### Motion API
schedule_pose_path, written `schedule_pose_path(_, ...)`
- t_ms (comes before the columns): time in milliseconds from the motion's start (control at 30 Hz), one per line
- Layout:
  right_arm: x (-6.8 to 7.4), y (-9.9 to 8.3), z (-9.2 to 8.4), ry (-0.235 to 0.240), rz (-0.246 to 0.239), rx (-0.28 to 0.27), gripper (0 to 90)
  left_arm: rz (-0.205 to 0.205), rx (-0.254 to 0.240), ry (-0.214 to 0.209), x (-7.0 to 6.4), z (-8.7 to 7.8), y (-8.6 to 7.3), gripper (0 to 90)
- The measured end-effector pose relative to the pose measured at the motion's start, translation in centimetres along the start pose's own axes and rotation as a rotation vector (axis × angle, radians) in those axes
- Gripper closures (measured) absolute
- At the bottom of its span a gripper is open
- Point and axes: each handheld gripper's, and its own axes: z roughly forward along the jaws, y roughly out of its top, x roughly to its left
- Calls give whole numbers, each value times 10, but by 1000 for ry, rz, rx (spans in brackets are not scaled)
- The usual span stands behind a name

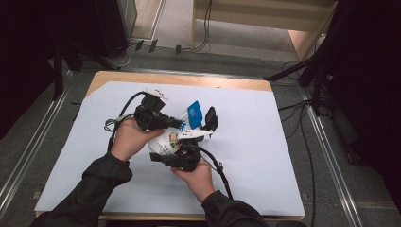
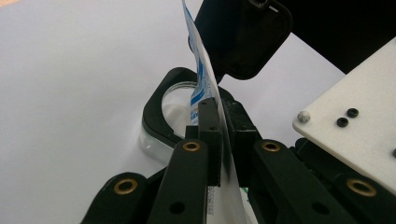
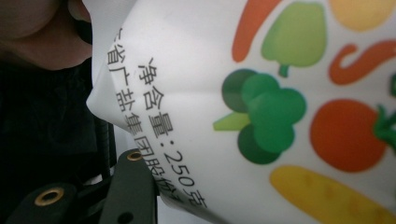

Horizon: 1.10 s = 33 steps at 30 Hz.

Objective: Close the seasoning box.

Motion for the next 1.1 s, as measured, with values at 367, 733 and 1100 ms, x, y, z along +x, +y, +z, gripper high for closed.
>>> schedule_pose_path(367,0,0,-1,15,24,-19,583,-3,-13,-16,-1,1,0,848)
schedule_pose_path(733,0,1,-2,13,16,-13,584,-12,-9,-19,0,0,0,867)
schedule_pose_path(1100,-1,2,-2,25,29,-12,585,-10,-10,-15,-1,1,0,842)
